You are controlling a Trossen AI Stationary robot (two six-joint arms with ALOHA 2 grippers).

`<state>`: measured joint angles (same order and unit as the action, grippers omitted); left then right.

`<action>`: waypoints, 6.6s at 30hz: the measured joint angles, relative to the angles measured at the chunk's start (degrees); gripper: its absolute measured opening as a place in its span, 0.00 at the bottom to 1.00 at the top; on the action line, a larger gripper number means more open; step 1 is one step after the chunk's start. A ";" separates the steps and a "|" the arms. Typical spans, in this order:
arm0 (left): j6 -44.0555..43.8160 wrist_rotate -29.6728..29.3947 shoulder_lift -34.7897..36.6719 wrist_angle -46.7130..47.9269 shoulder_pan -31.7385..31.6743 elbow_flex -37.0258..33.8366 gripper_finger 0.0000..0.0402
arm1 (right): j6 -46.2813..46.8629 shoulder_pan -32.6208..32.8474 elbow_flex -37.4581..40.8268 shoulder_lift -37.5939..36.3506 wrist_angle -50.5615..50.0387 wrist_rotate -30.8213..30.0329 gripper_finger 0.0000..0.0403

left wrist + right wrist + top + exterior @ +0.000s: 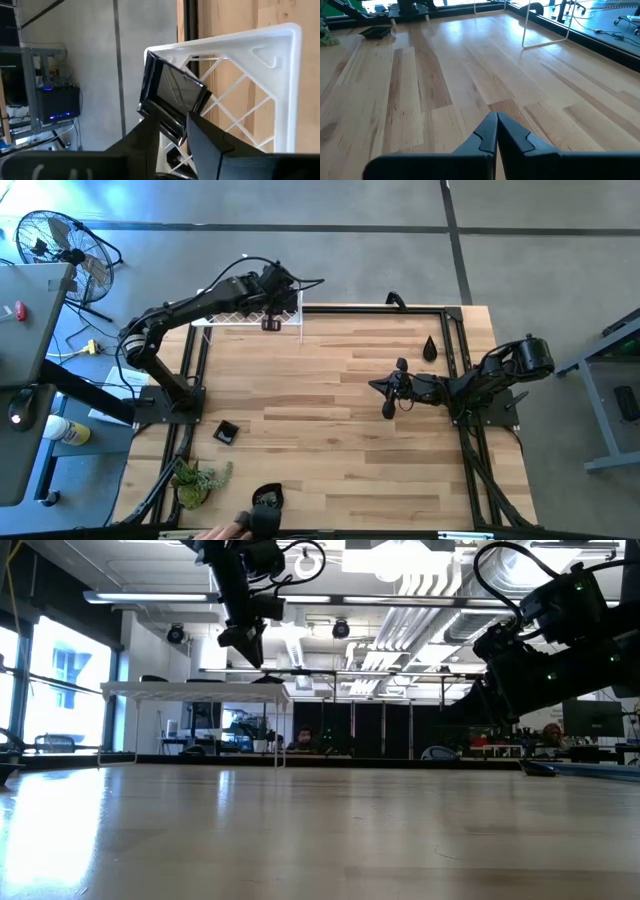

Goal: Pick & Place Mini shaped plates
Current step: Stack the top square plate on top of the square plates on the shelf

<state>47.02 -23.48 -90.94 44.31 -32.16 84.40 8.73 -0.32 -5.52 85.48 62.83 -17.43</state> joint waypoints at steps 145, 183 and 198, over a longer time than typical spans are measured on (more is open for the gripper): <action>-47.10 10.32 -9.70 8.64 -3.85 12.32 0.43 | 0.20 0.00 0.00 0.00 1.75 2.23 0.01; -43.30 0.37 -13.27 12.71 -3.06 18.71 0.01 | 0.02 0.00 0.00 0.00 1.77 3.02 0.00; -42.68 1.29 -15.10 13.33 -3.06 18.56 0.01 | 0.00 -0.02 0.00 0.00 1.75 3.04 0.01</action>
<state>4.34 -22.20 -106.04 57.65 -35.22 102.96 8.73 -0.34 -5.52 85.48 64.58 -14.39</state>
